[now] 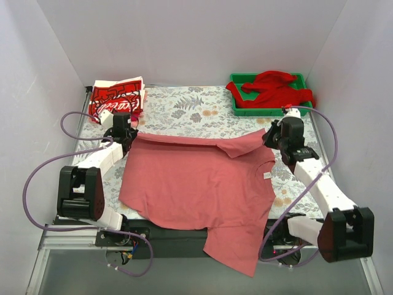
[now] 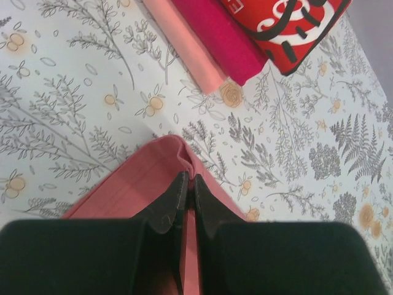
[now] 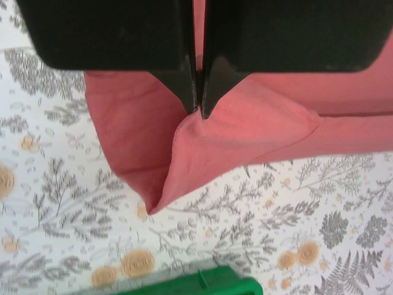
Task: Fold and stack the t-shirts
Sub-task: Fold the tshirt
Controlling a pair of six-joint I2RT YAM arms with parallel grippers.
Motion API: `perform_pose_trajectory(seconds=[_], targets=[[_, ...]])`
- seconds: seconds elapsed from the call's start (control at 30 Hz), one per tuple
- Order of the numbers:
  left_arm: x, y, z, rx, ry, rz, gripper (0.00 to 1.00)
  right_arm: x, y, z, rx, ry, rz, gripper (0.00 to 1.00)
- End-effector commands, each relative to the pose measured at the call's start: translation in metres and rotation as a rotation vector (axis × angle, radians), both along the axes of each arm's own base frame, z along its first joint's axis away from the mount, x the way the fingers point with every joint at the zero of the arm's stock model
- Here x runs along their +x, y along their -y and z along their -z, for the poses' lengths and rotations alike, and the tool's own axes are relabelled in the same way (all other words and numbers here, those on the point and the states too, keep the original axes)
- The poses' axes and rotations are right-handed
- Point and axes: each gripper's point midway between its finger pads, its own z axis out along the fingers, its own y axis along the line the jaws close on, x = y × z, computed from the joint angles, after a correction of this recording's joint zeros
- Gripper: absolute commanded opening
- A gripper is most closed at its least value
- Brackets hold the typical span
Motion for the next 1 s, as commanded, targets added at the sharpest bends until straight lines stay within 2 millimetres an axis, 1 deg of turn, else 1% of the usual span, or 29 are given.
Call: perform_pose_trajectory(seconds=[0.0,0.03,0.1,0.13,0.2,0.23,0.27,0.3,0.33,0.37,0.47,0.5,0.57,0.6,0.63,0.7,0.73,0.77,0.8,0.83,0.87,0.9,0.93,0.97], targets=[[-0.014,-0.003,-0.005,-0.006,0.016,0.002,0.0,-0.028,-0.001,-0.009,0.079,0.007,0.029,0.01],[-0.016,-0.003,-0.007,-0.005,0.02,0.003,0.0,-0.042,-0.002,-0.007,0.094,-0.005,0.02,0.01],[-0.021,-0.005,-0.005,0.002,0.009,-0.003,0.0,-0.056,-0.004,-0.005,0.117,-0.012,0.011,0.01],[-0.021,-0.006,-0.005,0.006,0.009,-0.006,0.0,-0.068,-0.004,-0.004,0.138,-0.012,0.019,0.01],[-0.024,-0.01,-0.006,0.021,0.003,-0.022,0.0,-0.082,-0.002,0.0,0.148,-0.023,0.028,0.01],[-0.024,-0.01,-0.007,0.025,0.001,-0.023,0.0,-0.089,0.001,-0.008,0.156,0.005,0.041,0.01],[-0.025,-0.011,-0.007,0.028,-0.002,-0.027,0.0,-0.097,0.002,-0.003,0.155,-0.019,0.043,0.01],[-0.026,-0.012,-0.006,0.032,-0.011,-0.026,0.0,-0.103,0.002,-0.003,0.159,-0.02,0.037,0.01],[-0.027,-0.012,-0.007,0.035,-0.013,-0.026,0.0,-0.109,-0.001,-0.008,0.177,-0.005,0.023,0.01],[-0.027,-0.011,-0.007,0.032,-0.016,-0.023,0.0,-0.116,-0.001,0.001,0.181,-0.031,0.022,0.01],[-0.031,-0.009,-0.003,0.02,-0.031,-0.015,0.0,-0.131,-0.011,0.008,0.236,-0.053,-0.02,0.01],[-0.034,-0.009,0.0,0.018,-0.044,-0.016,0.0,-0.139,-0.012,0.022,0.247,-0.093,-0.021,0.01],[-0.039,-0.011,0.003,0.015,-0.057,-0.033,0.0,-0.148,-0.018,0.028,0.302,-0.106,-0.026,0.01],[-0.043,-0.012,0.006,0.018,-0.075,-0.04,0.0,-0.156,-0.018,0.044,0.313,-0.145,-0.017,0.01],[-0.045,-0.013,0.006,0.014,-0.079,-0.05,0.0,-0.16,-0.018,0.044,0.337,-0.129,-0.009,0.02],[-0.054,-0.013,0.012,0.003,-0.117,-0.065,0.0,-0.168,-0.02,0.053,0.385,-0.144,0.01,0.09],[-0.057,-0.014,0.014,0.0,-0.129,-0.073,0.0,-0.175,-0.021,0.06,0.405,-0.151,0.011,0.14],[-0.061,-0.016,0.014,0.004,-0.135,-0.092,0.0,-0.178,-0.023,0.062,0.419,-0.152,0.01,0.23],[-0.066,-0.017,0.018,-0.005,-0.156,-0.107,0.0,-0.181,-0.024,0.065,0.434,-0.154,0.011,0.27],[-0.069,-0.018,0.02,-0.005,-0.169,-0.117,0.06,-0.183,-0.024,0.065,0.45,-0.142,0.016,0.3],[-0.071,-0.02,0.018,-0.003,-0.171,-0.138,0.16,-0.185,-0.022,0.071,0.447,-0.152,0.025,0.34],[-0.075,-0.021,0.02,-0.008,-0.191,-0.155,0.39,-0.185,-0.02,0.075,0.44,-0.153,0.036,0.36],[-0.077,-0.022,0.02,-0.009,-0.2,-0.16,0.46,-0.184,-0.016,0.077,0.415,-0.146,0.051,0.46],[-0.076,-0.022,0.019,-0.012,-0.203,-0.166,0.51,-0.183,-0.014,0.076,0.401,-0.141,0.053,0.49]])
